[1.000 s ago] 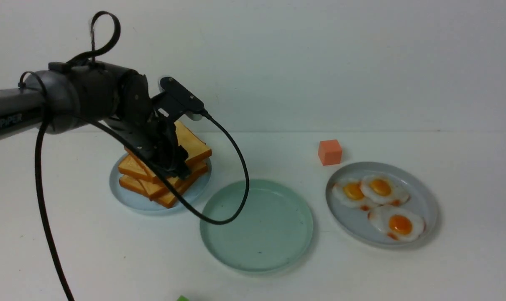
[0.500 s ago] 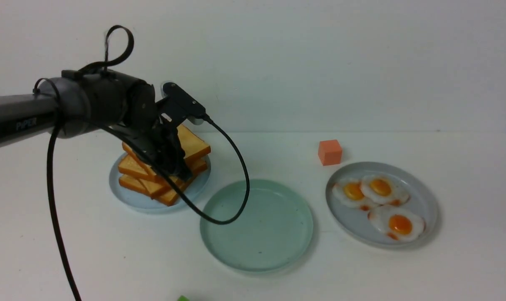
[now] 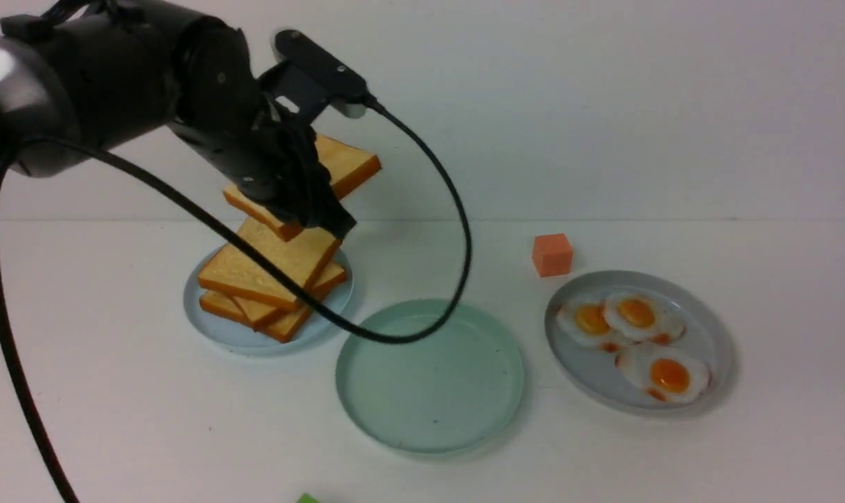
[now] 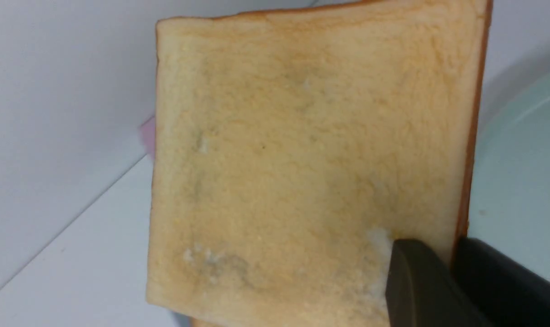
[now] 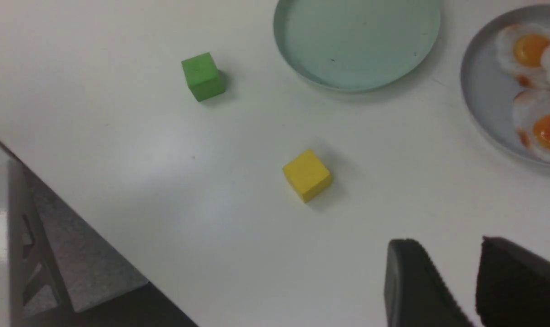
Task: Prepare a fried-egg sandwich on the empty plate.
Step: Use the left arm to put a slice of bread into the empty plate in the middle
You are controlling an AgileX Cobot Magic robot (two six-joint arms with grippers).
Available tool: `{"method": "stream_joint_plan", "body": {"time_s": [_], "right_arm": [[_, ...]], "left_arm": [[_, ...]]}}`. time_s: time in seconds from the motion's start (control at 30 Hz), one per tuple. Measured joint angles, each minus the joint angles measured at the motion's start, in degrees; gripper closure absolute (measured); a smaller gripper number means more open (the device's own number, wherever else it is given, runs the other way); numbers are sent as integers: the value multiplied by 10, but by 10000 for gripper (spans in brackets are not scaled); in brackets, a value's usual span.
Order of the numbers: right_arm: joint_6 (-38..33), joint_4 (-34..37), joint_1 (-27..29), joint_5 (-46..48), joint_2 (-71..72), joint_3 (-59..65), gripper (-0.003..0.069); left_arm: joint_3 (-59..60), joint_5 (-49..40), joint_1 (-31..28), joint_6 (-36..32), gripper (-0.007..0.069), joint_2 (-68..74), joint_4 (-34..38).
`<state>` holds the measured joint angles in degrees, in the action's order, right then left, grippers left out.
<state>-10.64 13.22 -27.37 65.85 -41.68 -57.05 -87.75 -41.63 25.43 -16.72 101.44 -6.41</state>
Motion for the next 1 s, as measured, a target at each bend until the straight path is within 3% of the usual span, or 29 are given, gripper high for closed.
{"method": "stream_joint_plan", "body": {"time_s": [0.13, 0.27, 0.73, 0.9, 1.0], "right_arm": [[0, -23, 0, 10, 9, 0, 421], [0, -26, 0, 19, 13, 0, 421], [0, -31, 0, 38, 13, 0, 421], [0, -31, 0, 38, 13, 0, 421], [0, -31, 0, 37, 13, 0, 421]], "left_arm": [[48, 7, 103, 5, 539, 11, 9], [77, 9, 142, 6, 539, 47, 10], [79, 34, 147, 6, 535, 107, 1], [79, 34, 147, 6, 441, 105, 1], [79, 26, 147, 6, 319, 99, 8]]}}
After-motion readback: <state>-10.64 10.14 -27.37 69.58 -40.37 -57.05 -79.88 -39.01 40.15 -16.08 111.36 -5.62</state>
